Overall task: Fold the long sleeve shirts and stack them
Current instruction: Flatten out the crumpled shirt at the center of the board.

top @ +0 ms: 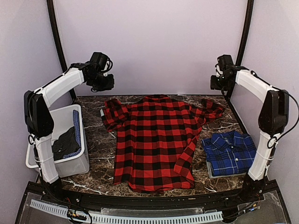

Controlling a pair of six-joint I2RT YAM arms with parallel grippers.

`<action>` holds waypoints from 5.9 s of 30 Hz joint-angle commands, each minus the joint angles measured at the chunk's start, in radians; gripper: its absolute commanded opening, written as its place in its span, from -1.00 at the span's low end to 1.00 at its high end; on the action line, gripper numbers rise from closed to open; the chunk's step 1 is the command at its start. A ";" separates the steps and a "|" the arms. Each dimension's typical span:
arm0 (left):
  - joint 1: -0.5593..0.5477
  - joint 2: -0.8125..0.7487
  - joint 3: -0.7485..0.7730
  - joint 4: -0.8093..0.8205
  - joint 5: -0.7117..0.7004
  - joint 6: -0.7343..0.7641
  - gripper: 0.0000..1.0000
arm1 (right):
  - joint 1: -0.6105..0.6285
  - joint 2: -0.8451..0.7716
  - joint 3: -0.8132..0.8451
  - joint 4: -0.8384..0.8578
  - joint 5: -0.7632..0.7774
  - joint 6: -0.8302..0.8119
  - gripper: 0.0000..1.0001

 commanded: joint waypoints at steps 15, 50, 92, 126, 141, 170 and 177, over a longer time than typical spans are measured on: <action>-0.226 -0.158 -0.359 0.174 0.208 -0.169 0.42 | 0.462 -0.345 -0.630 0.256 -0.236 0.170 0.02; -0.281 -0.384 -1.205 0.485 0.232 -0.489 0.43 | 0.751 -0.365 -1.035 0.228 -0.182 0.381 0.02; -0.210 -0.470 -1.239 0.372 0.167 -0.443 0.46 | 0.525 -0.265 -0.881 0.267 -0.165 0.310 0.02; -0.146 -0.494 -1.271 0.380 0.206 -0.393 0.47 | 0.654 -0.187 -0.734 0.146 -0.149 0.327 0.01; -0.240 -0.525 -1.135 0.374 0.262 -0.336 0.47 | 0.654 -0.255 -0.917 0.139 -0.233 0.367 -0.01; -0.236 -0.357 -1.224 0.369 0.253 -0.336 0.48 | 0.656 -0.738 -1.194 -0.097 -0.359 0.473 0.01; -0.236 -0.369 -1.180 0.337 0.238 -0.334 0.48 | 0.656 -0.813 -1.107 -0.107 -0.363 0.452 0.02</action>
